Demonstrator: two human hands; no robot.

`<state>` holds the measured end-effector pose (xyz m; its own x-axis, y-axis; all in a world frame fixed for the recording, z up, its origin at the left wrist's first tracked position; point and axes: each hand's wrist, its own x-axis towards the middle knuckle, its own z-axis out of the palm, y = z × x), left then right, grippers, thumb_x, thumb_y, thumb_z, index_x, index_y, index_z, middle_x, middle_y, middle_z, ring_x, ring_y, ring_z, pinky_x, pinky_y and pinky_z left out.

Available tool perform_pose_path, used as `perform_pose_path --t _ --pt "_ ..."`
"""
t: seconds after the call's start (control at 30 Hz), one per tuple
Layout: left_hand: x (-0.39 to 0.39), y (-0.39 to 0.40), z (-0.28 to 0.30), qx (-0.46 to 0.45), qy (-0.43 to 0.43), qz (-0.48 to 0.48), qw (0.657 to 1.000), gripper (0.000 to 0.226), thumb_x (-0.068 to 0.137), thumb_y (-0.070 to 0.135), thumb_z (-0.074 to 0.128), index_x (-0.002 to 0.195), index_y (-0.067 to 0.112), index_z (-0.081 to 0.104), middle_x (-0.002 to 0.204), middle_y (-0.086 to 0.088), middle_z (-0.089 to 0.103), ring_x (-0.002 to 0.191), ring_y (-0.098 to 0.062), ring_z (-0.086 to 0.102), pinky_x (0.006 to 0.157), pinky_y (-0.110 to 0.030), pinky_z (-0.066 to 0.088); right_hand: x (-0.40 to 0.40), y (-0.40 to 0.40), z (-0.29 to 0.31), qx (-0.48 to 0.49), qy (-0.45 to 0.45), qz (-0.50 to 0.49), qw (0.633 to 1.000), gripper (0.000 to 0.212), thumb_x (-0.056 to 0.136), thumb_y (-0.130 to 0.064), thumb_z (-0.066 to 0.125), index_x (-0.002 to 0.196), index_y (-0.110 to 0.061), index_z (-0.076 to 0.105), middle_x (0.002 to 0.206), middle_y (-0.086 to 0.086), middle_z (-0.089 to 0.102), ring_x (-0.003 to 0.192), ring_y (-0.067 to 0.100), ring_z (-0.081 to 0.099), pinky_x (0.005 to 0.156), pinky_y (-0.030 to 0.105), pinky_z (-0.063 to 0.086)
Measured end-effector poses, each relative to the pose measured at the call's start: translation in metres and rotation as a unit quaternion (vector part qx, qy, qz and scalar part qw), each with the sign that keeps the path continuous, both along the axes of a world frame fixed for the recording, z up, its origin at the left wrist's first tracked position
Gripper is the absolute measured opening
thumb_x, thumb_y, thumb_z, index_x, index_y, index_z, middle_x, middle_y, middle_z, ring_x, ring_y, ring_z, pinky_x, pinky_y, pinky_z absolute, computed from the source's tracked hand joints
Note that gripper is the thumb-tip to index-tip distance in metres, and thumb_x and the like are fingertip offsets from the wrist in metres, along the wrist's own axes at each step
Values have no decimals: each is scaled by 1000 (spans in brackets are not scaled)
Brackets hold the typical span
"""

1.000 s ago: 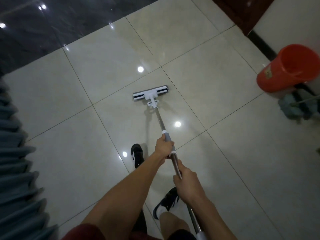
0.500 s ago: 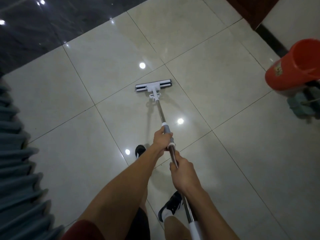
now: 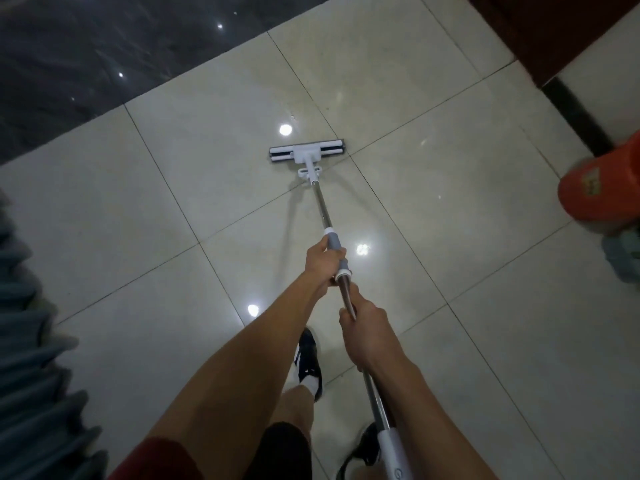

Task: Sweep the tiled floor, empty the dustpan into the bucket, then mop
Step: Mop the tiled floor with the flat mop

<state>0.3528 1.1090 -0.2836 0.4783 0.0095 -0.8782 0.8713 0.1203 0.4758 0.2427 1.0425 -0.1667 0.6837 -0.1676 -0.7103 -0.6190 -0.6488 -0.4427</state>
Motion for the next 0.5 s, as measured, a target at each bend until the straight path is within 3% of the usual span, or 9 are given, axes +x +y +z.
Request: perform_pose_path --t 0.2,0.37,0.5 --pt "86 13 0 15 8 -18 1000 29 94 2 65 118 17 63 91 -14 64 68 -26 62 82 -53 61 86 10 2 5 14 3 1000 51 105 -23 41 153 -28 24 99 7 66 81 17 66 75 29 56" --pt "153 3 0 11 14 -11 1000 56 95 2 64 145 21 51 95 -13 65 71 -26 64 82 -52 61 156 -4 1 14 21 18 1000 48 106 -25 39 152 -29 27 101 8 66 85 17 66 81 30 57" --pt "218 -8 -2 12 4 14 1000 58 95 2 64 148 21 49 104 -15 66 77 -27 64 85 -53 61 225 -19 -7 10 19 40 999 49 106 -27 38 153 -34 25 107 9 65 90 19 66 87 34 57"
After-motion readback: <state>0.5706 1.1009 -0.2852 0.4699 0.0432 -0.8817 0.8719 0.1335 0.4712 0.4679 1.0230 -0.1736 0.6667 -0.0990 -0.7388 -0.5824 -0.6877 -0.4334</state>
